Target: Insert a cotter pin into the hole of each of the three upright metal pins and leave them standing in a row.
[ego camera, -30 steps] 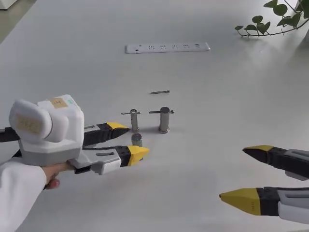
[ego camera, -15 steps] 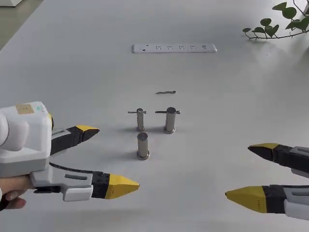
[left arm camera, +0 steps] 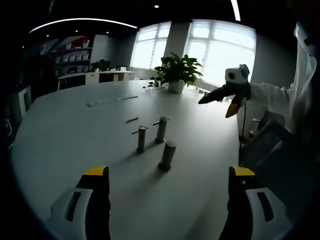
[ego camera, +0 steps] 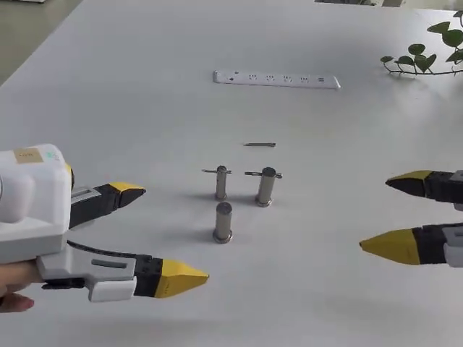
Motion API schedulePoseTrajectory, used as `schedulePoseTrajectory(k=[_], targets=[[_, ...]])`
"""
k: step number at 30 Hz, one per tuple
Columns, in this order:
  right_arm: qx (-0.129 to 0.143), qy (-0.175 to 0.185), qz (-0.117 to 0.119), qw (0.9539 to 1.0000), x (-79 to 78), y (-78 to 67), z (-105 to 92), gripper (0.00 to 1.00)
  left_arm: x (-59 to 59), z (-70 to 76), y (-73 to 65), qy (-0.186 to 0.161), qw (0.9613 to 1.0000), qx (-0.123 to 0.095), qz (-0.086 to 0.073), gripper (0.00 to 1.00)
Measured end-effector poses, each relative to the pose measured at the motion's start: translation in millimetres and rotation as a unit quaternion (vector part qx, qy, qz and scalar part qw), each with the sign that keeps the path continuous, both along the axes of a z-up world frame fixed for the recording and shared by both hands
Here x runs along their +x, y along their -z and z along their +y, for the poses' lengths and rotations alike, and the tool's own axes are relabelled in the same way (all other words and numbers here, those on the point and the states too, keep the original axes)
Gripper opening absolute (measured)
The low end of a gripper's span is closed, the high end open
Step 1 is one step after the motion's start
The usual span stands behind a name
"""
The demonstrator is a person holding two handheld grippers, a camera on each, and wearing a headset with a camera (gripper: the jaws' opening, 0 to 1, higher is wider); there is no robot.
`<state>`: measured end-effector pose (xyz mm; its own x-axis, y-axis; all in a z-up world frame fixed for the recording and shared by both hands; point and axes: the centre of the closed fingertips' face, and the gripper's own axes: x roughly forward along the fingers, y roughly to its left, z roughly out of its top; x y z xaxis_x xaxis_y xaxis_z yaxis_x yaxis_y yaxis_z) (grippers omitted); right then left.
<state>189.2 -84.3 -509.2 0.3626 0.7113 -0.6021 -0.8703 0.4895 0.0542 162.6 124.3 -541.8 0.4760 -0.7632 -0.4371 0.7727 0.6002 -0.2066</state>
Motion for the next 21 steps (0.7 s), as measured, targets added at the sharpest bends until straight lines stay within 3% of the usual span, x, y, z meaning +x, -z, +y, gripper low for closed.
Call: schedulePoseTrajectory(k=[3,6,8,12,15,19,21], targets=[[-0.062,-0.022,-0.012,0.9978,16.3,2.2,-7.1,0.72,-1.4,5.1,-2.2,-0.01,0.9999,-0.008,0.002,0.99],[-0.071,-0.039,-0.011,0.9967,27.0,0.0,-3.7,0.7,-3.3,9.3,-4.5,-0.019,0.9996,-0.018,0.006,0.98],[-0.097,-0.066,-0.024,0.9929,35.2,-2.3,-1.7,0.7,-2.2,14.1,-6.2,-0.034,0.9991,-0.024,0.007,0.93],[-0.106,-0.099,-0.029,0.989,52.2,-8.1,11.8,0.7,-1.6,18.4,-8.9,-0.046,0.9984,-0.032,0.007,0.94],[-0.149,-0.13,-0.039,0.9795,69.1,-4.9,13.0,0.7,-2.3,20.0,-9.4,-0.048,0.9983,-0.032,0.005,0.96],[-0.175,-0.162,-0.037,0.9705,93.1,-2.3,16.0,0.69,-4.8,20.2,-9.4,-0.045,0.9983,-0.036,0.009,0.97],[-0.194,-0.179,-0.037,0.9638,107.5,-1.5,17.6,0.68,-5.6,19.9,-9.9,-0.045,0.9982,-0.039,0.009,0.97]])
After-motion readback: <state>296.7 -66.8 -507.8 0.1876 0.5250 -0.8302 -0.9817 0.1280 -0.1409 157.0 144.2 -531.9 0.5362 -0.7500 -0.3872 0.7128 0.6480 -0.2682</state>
